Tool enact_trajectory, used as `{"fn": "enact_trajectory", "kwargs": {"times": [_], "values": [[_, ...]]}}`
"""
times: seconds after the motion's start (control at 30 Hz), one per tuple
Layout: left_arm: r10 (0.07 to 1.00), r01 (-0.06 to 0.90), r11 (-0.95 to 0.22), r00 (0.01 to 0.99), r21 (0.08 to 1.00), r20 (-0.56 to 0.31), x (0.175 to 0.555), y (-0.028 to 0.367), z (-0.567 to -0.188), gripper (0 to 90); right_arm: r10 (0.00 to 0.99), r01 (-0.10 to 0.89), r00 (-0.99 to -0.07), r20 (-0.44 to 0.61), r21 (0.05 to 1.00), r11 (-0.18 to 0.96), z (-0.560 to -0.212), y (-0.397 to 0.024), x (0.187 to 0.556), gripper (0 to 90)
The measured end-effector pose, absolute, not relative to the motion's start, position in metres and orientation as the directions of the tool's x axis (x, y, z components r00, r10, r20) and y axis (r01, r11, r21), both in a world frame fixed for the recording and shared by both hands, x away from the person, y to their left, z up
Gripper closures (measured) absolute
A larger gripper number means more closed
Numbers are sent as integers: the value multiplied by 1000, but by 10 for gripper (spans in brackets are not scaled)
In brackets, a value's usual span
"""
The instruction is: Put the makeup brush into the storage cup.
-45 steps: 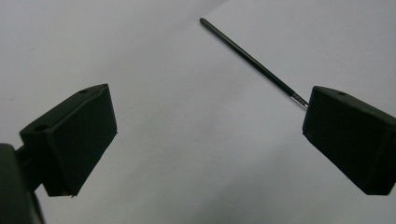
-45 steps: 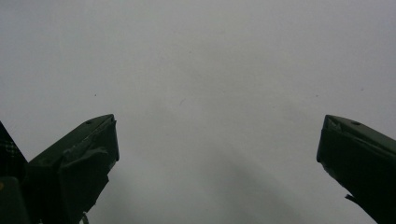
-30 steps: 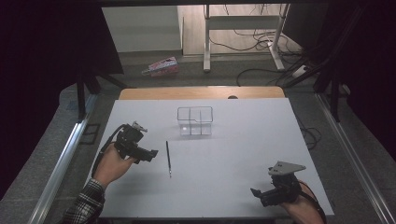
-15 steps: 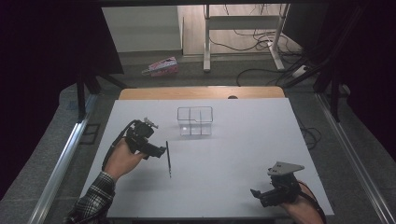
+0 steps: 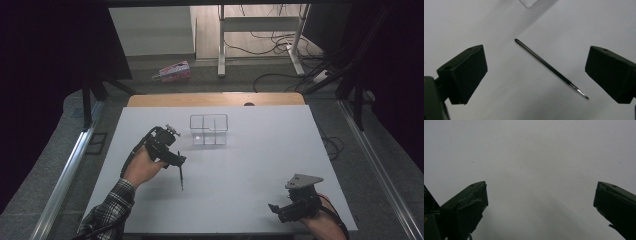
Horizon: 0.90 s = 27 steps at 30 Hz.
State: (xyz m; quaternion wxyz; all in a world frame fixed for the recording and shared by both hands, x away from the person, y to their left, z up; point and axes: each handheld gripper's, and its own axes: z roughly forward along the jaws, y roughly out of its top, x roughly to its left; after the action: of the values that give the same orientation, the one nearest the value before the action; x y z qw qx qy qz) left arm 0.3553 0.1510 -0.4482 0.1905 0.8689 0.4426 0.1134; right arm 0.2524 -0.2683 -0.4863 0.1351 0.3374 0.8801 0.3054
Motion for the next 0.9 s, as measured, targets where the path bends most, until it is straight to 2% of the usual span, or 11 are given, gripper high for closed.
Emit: {"fn": "enact_trajectory", "kwargs": {"times": [0.53,0.9], "values": [[806,735,-546,591,402,14,356,137,-481,24,674,514,-738,-34,619,594,-488,-268,252,0],[815,754,-547,579,364,25,357,131,-498,54,669,514,-742,-35,611,602,-488,-267,252,0]]}}
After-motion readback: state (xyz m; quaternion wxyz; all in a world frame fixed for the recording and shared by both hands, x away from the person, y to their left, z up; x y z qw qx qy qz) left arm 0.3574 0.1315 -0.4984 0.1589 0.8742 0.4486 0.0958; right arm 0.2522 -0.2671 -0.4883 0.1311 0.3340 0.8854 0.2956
